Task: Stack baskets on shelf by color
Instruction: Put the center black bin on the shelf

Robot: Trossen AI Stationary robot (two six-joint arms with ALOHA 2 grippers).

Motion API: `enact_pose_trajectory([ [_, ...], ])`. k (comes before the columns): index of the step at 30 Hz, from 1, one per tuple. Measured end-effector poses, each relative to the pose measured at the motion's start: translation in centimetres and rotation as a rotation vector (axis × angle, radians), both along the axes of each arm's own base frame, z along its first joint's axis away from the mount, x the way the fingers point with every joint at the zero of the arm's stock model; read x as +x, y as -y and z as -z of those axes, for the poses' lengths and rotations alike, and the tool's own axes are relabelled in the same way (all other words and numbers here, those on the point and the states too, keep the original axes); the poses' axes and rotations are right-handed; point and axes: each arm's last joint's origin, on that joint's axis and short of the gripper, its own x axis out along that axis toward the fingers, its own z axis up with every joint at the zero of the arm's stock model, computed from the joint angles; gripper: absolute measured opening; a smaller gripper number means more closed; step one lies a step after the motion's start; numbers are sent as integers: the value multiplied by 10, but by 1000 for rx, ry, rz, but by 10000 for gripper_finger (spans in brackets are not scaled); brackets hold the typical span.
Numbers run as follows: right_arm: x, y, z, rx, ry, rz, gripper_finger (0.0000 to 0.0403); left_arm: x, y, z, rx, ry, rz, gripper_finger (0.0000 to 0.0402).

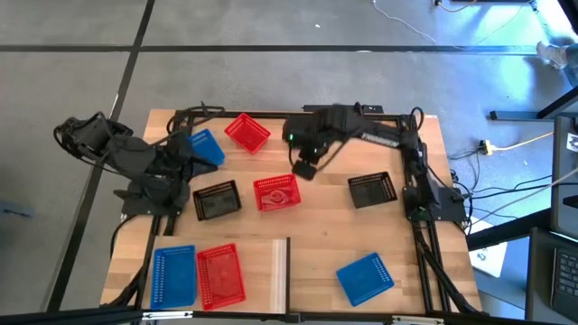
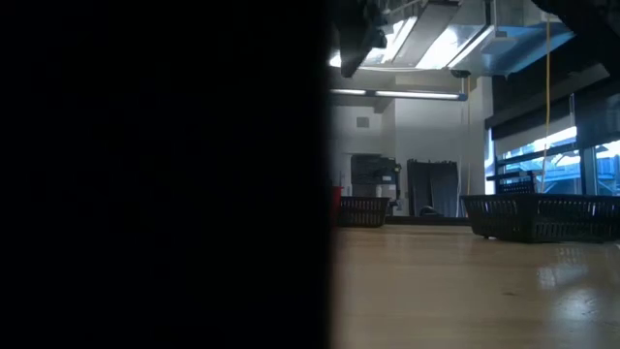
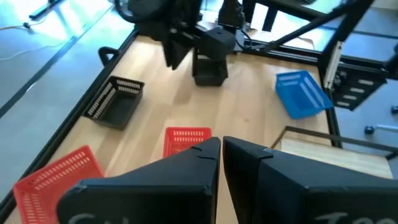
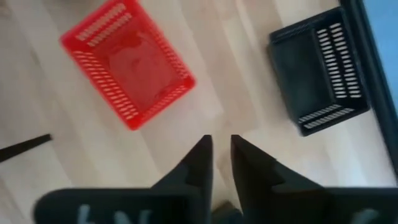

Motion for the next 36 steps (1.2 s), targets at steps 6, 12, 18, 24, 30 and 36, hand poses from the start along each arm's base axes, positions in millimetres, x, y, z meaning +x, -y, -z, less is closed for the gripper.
enact_pose_trajectory([
  [6, -11, 52, 3, 106, 1, -21, 101, 3, -8, 0, 0, 0, -58, 12],
  [12, -21, 87, 35, 303, -51, -69, 106, 4, -14, 0, -2, 0, -103, 12],
  [18, -34, 117, 78, 288, -181, -68, 107, 5, -18, 0, -3, 0, -134, 12],
  [24, -34, 136, 110, 230, -143, -84, 107, 6, -23, 0, -3, 0, -173, 12],
  [30, -36, 137, 133, 232, -158, -128, 107, 7, -28, 0, -3, 0, -207, 12],
  [36, -36, 138, 151, 215, -143, -161, 107, 7, -32, 0, -2, 0, -234, 12],
])
